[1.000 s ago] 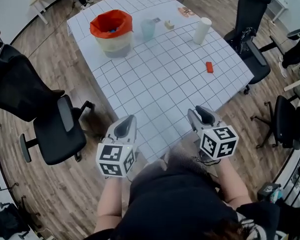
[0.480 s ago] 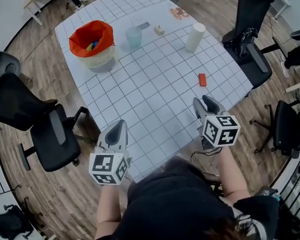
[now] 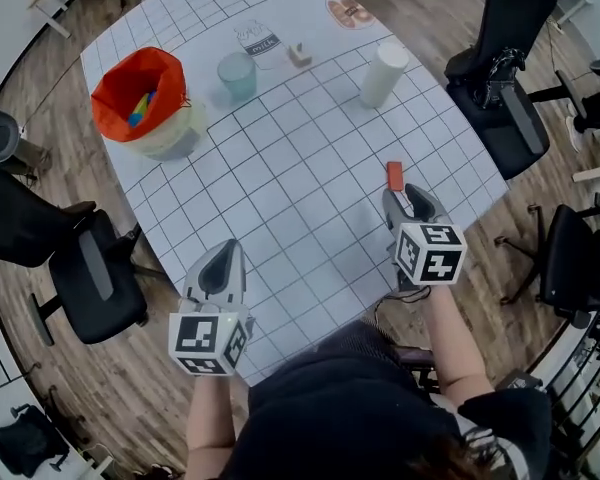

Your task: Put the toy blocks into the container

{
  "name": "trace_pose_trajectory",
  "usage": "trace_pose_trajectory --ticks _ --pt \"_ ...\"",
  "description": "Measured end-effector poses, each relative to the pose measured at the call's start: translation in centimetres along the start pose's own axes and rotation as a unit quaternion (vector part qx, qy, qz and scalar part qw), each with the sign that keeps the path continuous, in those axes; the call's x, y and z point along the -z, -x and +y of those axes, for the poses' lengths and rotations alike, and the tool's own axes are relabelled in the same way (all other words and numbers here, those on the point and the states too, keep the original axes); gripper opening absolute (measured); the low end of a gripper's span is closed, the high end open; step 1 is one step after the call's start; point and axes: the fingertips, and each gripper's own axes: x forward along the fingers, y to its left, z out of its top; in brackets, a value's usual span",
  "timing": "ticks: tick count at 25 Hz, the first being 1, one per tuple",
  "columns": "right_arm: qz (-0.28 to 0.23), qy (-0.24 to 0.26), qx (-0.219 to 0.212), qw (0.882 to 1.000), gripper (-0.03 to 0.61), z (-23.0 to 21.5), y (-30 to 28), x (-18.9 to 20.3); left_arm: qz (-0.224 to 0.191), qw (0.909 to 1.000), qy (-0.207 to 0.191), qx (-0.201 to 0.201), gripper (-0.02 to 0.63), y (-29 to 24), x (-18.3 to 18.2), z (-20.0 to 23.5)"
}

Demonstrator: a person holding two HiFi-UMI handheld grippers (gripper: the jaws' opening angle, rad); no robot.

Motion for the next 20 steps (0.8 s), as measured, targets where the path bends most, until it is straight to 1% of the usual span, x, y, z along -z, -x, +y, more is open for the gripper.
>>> trace_pose_trajectory --ticks 7,11,16,20 --pt "0.040 0.006 0.023 0.999 0.192 -2.7 -3.6 1.6 0.029 0.9995 0.009 0.004 0.026 -4.0 0.7 -0.3" --pt "0.060 0.007 0.024 0.998 0.192 -3.2 -4.9 2.4 0.044 0.9989 0.011 0.009 0.026 -5.4 1.1 -0.8" --pt "0.077 0.013 0.034 0.996 0.195 -3.7 -6.0 3.2 0.057 0.9983 0.012 0.008 0.026 -6.1 1.8 -0.8" --pt "0.078 0.014 0.037 0.996 0.180 -3.7 -6.4 3.4 0.058 0.9982 0.014 0.000 0.026 -5.8 2.0 -0.4"
